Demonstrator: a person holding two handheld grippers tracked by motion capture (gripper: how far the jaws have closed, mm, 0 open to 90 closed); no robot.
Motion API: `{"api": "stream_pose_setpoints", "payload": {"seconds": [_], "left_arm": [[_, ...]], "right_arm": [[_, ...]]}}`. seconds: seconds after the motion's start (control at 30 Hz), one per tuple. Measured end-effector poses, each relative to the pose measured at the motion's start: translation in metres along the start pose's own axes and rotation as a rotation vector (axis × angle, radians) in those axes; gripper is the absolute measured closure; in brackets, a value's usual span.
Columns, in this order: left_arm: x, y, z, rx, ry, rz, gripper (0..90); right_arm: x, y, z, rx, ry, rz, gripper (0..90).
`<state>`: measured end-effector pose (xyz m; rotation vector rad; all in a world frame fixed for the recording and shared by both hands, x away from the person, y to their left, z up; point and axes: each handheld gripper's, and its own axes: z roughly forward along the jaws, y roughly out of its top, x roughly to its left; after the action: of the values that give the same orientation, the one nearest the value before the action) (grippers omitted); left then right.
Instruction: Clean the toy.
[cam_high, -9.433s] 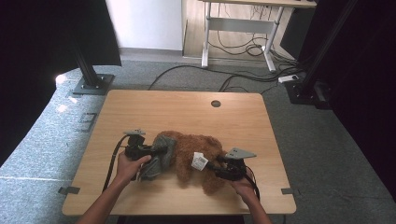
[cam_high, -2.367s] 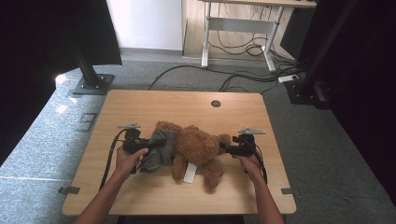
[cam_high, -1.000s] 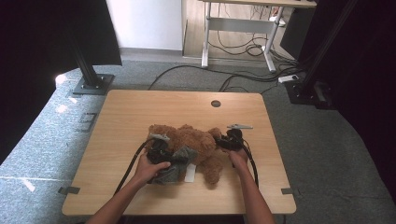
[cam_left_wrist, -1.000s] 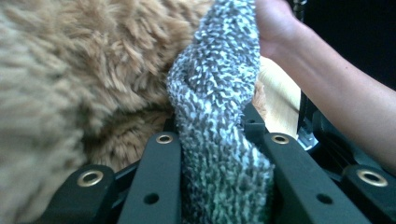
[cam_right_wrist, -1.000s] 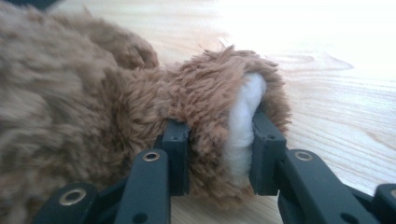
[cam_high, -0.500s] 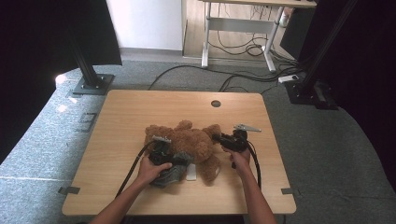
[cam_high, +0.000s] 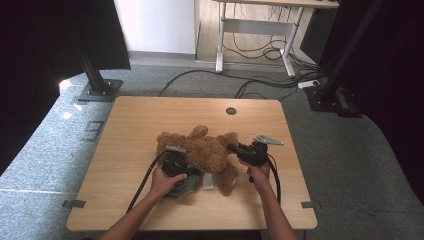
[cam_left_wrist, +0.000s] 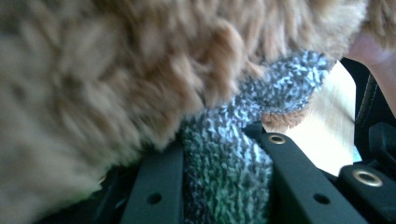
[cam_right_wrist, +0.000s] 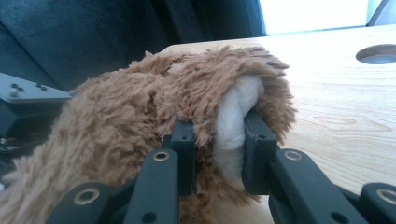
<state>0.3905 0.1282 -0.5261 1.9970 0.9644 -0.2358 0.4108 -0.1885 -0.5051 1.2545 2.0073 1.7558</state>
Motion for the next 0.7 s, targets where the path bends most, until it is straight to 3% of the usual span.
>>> {"api": "stream_pose_setpoints", "payload": {"seconds": [0.23, 0.53, 0.7], "left_arm": [[-0.002, -0.002, -0.002, 0.002, 0.009, 0.001, 77.2], [-0.003, -0.006, 0.004, 0.007, 0.013, -0.009, 77.6], [-0.005, -0.006, 0.011, 0.014, 0.031, 0.004, 78.1]], "right_arm": [[-0.002, -0.003, -0.002, 0.010, -0.021, -0.009, 70.3], [0.008, -0.007, -0.008, -0.008, 0.005, -0.014, 71.2], [0.026, -0.003, -0.016, -0.017, 0.016, -0.085, 71.4]]}}
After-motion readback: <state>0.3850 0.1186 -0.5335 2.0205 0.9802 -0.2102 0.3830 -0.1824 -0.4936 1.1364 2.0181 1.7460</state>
